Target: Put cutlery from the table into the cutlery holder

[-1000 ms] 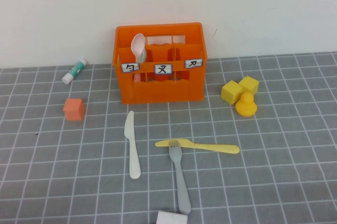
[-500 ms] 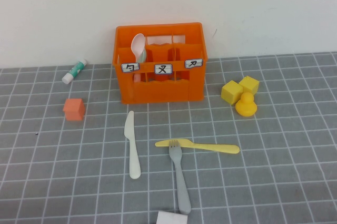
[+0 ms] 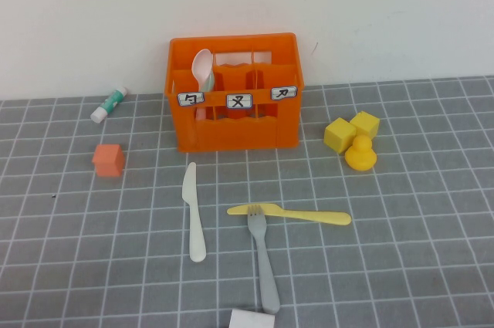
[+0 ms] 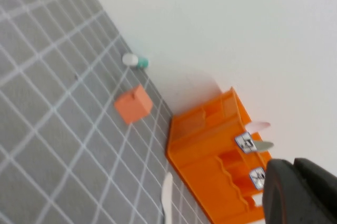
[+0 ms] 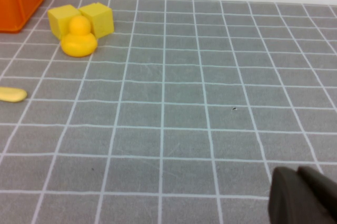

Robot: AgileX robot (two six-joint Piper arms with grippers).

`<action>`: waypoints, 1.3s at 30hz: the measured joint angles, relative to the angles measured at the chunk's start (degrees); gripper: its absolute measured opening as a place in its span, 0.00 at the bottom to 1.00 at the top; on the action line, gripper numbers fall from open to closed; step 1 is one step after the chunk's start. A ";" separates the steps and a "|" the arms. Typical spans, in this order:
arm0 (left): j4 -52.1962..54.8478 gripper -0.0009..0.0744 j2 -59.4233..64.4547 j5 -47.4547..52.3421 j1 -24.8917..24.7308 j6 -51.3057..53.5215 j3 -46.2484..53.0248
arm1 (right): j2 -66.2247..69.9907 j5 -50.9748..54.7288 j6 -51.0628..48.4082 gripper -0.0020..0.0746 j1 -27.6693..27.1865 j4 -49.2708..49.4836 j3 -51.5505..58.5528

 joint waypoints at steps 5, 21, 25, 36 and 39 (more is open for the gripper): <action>-5.72 0.01 0.00 2.18 0.00 0.00 0.00 | 0.00 0.00 0.00 0.02 0.00 0.00 0.00; -17.80 0.01 6.08 19.67 0.00 37.08 -13.77 | 0.00 0.00 0.00 0.02 0.00 0.00 0.00; -7.21 0.01 18.12 30.85 0.00 41.26 -23.37 | 0.00 0.00 0.00 0.02 0.00 0.00 0.00; 0.83 0.01 52.30 40.92 0.00 56.58 -42.76 | 0.00 0.00 0.00 0.02 0.00 0.00 0.00; 4.13 0.01 59.40 40.39 -1.12 57.21 -45.75 | 0.00 0.00 0.00 0.02 0.00 0.00 0.00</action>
